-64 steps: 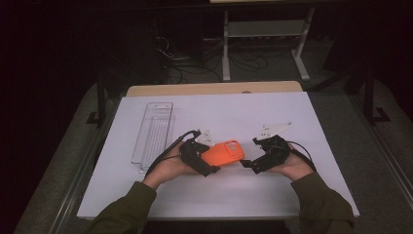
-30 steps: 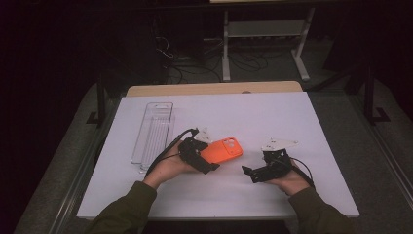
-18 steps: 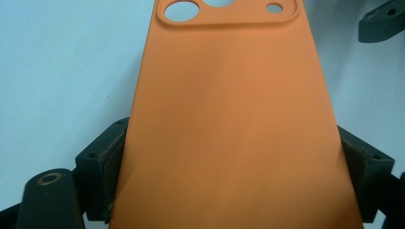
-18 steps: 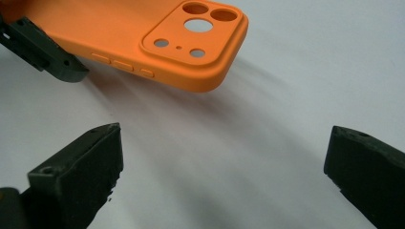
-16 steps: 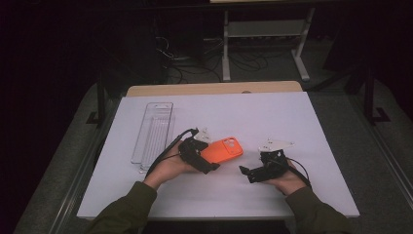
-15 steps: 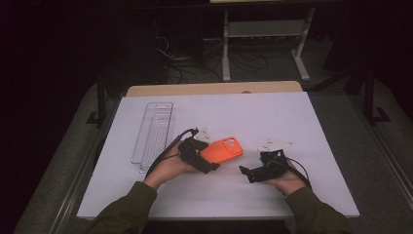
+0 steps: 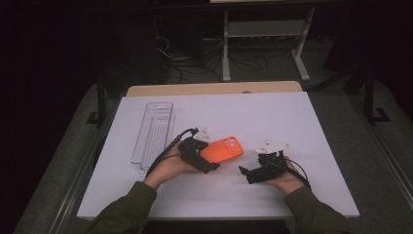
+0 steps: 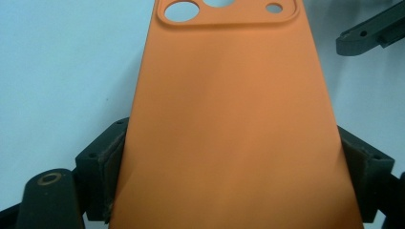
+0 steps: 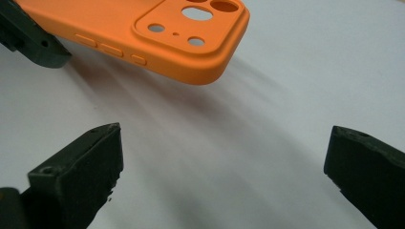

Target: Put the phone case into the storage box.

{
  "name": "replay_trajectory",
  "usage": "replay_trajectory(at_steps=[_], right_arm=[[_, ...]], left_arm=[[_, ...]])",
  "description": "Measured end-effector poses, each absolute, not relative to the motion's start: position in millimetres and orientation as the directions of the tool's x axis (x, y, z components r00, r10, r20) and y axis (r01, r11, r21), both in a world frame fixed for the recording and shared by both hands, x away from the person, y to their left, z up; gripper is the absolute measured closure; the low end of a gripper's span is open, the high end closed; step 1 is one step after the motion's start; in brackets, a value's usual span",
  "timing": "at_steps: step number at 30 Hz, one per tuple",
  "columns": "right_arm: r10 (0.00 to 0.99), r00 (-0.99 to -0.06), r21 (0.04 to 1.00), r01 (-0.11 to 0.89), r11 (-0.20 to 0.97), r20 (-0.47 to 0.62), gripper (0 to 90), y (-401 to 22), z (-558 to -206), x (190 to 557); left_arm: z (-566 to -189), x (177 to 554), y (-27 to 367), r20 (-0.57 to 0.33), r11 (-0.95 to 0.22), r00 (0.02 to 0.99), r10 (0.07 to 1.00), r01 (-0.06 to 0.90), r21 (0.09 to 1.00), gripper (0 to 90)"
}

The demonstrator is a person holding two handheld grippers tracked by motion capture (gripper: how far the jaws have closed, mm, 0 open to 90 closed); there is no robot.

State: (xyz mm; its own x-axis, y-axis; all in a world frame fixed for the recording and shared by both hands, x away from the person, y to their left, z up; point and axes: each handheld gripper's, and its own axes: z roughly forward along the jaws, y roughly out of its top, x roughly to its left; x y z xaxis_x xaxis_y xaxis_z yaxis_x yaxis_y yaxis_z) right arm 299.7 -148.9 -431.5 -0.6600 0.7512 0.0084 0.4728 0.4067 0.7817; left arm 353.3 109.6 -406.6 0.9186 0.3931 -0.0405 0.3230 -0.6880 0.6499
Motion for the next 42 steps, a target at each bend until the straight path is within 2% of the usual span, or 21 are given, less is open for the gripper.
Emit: replay_trajectory(at_steps=[42], right_arm=[[0.696,-0.671,0.761,0.305,0.572,-0.254,0.0,-140.9,-431.3,294.5]], left_arm=[[-405.4,353.0,110.5,-0.029,-0.689,0.92,0.391,0.313,0.654,15.5]])
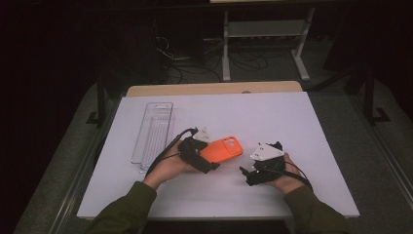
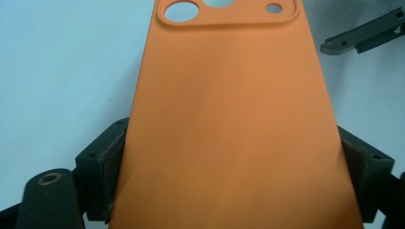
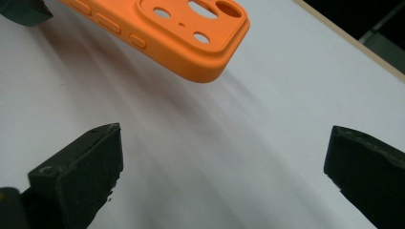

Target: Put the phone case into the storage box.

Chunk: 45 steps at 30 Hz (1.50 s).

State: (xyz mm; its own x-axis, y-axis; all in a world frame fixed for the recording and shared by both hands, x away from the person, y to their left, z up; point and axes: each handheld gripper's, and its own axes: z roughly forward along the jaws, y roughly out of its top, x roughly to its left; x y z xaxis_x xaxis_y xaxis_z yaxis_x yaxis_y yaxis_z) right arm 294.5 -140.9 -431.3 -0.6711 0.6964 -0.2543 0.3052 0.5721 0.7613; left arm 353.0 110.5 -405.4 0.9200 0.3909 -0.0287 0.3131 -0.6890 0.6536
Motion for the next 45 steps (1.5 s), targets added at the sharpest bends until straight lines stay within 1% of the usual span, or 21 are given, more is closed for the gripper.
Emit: replay_trajectory(at_steps=[4,10,24,33,45], right_arm=[[0.696,-0.665,0.763,0.292,0.577,-0.271,0.0,-139.9,-431.1,293.7],[0.676,-0.658,0.751,0.249,0.611,-0.331,0.0,-138.4,-430.4,292.8],[0.645,-0.633,0.731,0.177,0.659,-0.428,0.0,-134.3,-428.0,289.7],[0.597,-0.615,0.69,0.116,0.714,-0.514,0.0,-130.1,-427.6,287.0],[0.553,-0.58,0.648,0.055,0.76,-0.599,0.0,-126.6,-426.8,284.5]], left_arm=[[-405.4,353.4,110.6,-0.026,-0.69,0.92,0.391,0.311,0.654,15.5],[-404.9,353.2,110.6,-0.025,-0.683,0.918,0.396,0.312,0.66,15.5],[-404.4,353.3,110.8,-0.019,-0.69,0.919,0.393,0.309,0.654,15.5],[-405.4,352.0,108.8,-0.026,-0.682,0.917,0.398,0.315,0.66,15.5],[-405.6,351.9,109.0,-0.028,-0.678,0.914,0.404,0.32,0.662,15.5]])
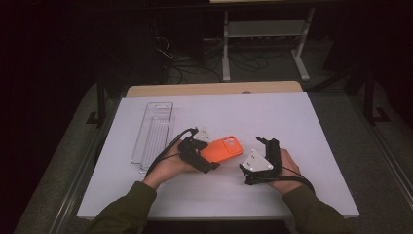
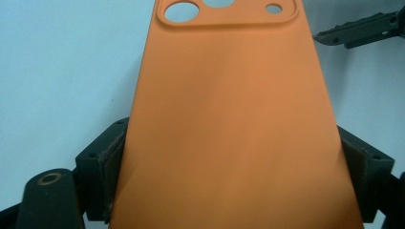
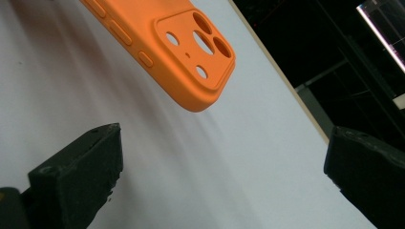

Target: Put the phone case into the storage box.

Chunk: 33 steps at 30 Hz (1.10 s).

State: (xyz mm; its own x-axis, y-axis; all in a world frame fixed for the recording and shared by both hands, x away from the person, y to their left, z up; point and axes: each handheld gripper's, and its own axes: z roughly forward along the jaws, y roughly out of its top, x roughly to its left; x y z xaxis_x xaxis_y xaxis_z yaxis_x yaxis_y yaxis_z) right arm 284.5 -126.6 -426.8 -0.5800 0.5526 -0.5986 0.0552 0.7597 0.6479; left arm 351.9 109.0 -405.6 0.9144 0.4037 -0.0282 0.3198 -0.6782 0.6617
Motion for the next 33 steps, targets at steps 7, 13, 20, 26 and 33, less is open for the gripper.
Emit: replay_trajectory(at_steps=[7,13,20,26,33], right_arm=[[0.526,-0.558,0.623,0.021,0.782,-0.642,0.0,-123.8,-426.8,282.8],[0.501,-0.542,0.598,-0.004,0.802,-0.675,0.0,-120.8,-427.3,281.1],[0.487,-0.525,0.583,-0.023,0.812,-0.699,0.0,-117.7,-427.3,279.3],[0.467,-0.503,0.563,-0.047,0.825,-0.727,0.0,-115.0,-427.4,277.5],[0.411,-0.472,0.509,-0.095,0.856,-0.78,0.0,-112.6,-426.8,277.3]], left_arm=[[-405.6,351.6,108.9,-0.029,-0.678,0.915,0.403,0.32,0.662,15.6],[-405.3,351.8,108.8,-0.026,-0.682,0.916,0.399,0.316,0.659,15.6],[-405.0,351.4,109.0,-0.036,-0.677,0.914,0.404,0.325,0.66,15.5],[-403.9,351.1,109.1,-0.03,-0.678,0.914,0.405,0.323,0.661,15.5],[-404.6,350.9,108.9,-0.03,-0.676,0.913,0.406,0.322,0.663,15.6]])
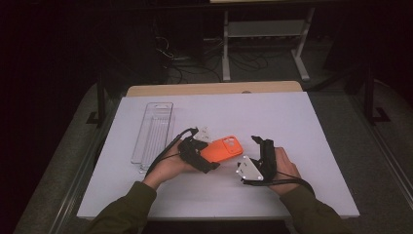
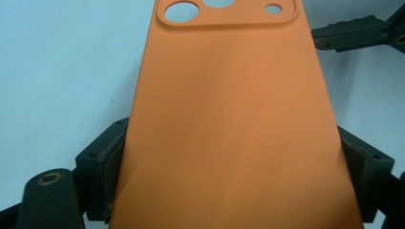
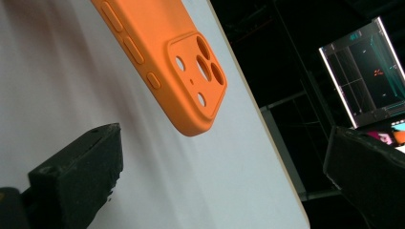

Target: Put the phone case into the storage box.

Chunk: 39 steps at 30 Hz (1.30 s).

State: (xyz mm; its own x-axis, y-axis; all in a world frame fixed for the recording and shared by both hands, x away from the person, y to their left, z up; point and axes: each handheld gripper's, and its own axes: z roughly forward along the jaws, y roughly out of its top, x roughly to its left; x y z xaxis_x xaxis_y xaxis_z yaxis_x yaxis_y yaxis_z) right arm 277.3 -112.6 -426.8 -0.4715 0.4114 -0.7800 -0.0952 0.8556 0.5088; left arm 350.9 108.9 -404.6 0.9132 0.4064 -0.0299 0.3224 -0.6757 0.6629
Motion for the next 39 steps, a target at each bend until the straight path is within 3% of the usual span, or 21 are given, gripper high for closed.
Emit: replay_trajectory(at_steps=[39], right_arm=[[0.239,-0.301,0.311,-0.22,0.925,-0.923,0.0,-93.7,-434.7,271.1]], left_arm=[[-399.6,350.7,108.5,-0.015,-0.69,0.921,0.389,0.302,0.657,15.6]])
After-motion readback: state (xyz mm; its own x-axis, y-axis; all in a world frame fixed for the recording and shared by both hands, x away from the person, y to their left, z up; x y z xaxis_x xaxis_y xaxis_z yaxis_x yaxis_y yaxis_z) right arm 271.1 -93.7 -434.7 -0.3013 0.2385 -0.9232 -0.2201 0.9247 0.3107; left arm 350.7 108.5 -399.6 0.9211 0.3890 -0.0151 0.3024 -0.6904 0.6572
